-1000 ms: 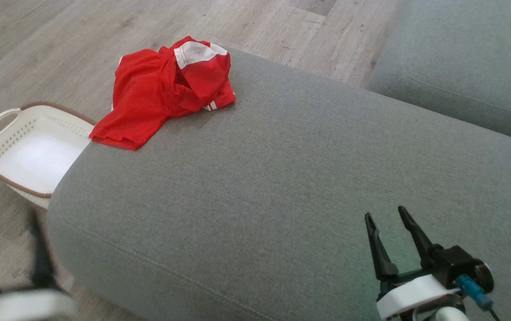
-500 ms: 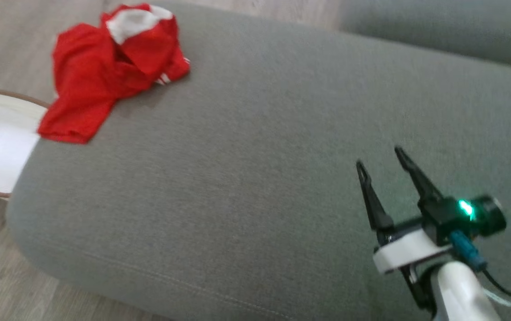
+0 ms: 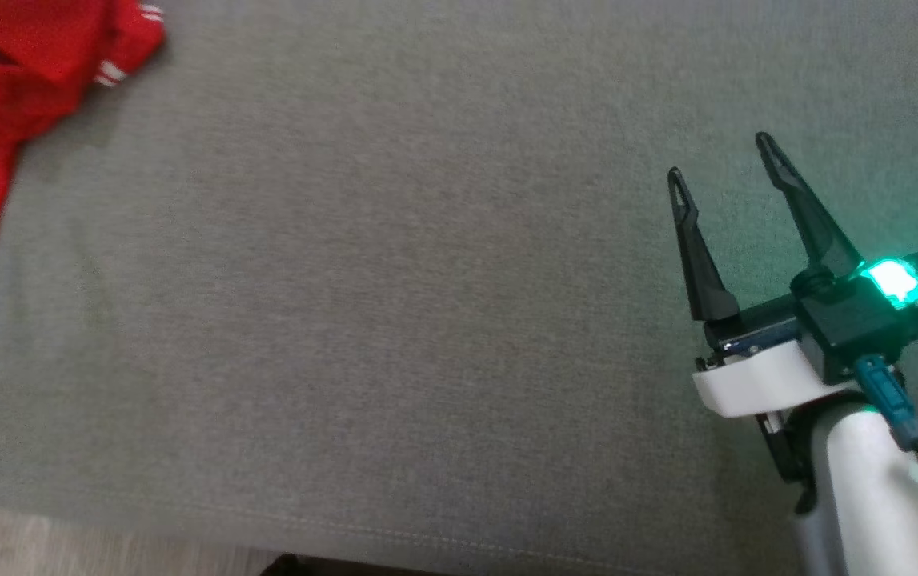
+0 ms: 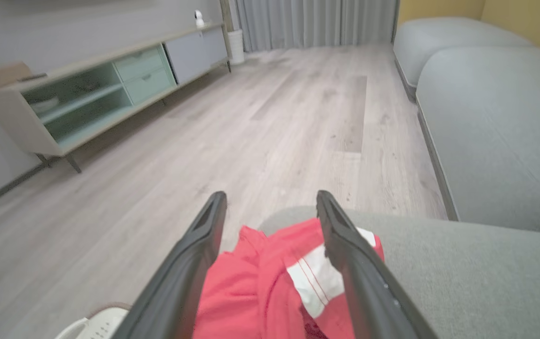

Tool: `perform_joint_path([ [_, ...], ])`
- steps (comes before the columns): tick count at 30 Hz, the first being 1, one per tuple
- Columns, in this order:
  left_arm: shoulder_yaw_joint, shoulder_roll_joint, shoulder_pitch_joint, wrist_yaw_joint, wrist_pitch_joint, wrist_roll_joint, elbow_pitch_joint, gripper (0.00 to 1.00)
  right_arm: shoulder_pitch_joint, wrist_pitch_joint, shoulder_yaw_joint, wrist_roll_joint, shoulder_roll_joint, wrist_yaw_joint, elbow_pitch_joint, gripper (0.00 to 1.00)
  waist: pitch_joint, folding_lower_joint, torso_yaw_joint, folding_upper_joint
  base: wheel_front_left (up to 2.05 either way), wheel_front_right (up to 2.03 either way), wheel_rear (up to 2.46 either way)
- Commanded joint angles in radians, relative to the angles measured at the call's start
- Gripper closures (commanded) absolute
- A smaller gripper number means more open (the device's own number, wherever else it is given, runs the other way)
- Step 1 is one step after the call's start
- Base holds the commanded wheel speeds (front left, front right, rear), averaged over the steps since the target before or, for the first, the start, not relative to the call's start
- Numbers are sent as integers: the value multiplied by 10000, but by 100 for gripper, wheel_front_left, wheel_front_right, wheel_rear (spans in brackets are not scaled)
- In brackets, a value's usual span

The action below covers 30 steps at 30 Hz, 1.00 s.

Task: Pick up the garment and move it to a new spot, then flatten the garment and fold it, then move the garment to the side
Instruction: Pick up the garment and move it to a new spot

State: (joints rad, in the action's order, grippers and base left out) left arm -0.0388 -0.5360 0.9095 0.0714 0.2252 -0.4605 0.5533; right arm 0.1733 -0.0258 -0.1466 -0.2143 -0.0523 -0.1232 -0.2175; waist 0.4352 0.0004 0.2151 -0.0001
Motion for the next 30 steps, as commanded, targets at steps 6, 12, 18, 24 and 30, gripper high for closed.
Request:
perform_joint_path([
  [6, 186, -386, 705, 89, -172, -223, 1457, 0, 95, -203, -180, -128, -216, -75, -871, 0, 1081, -4, -663, 1, 0, 0, 0],
  [12, 2, -159, 893, 244, -348, -350, 2345, 0, 163, -239, -146, -140, -288, -75, -1053, 0, 1294, -4, -717, 1, 0, 0, 0],
  [18, -247, -114, 1085, 347, -830, -231, 2634, 100, 220, -122, -155, -116, -232, -75, -966, 0, 1290, -4, -681, 1, 0, 0, 0],
  [24, -620, -387, 1492, 434, -1239, 80, 2731, 100, 194, 168, -94, 24, -124, -75, -575, 0, 897, -4, -618, 1, 0, 0, 0],
  [30, -1461, -811, 1875, 550, -1258, 539, 2318, 100, 162, 675, -122, 391, -21, -75, 209, 0, 22, -4, -815, 1, 0, 0, 0],
])
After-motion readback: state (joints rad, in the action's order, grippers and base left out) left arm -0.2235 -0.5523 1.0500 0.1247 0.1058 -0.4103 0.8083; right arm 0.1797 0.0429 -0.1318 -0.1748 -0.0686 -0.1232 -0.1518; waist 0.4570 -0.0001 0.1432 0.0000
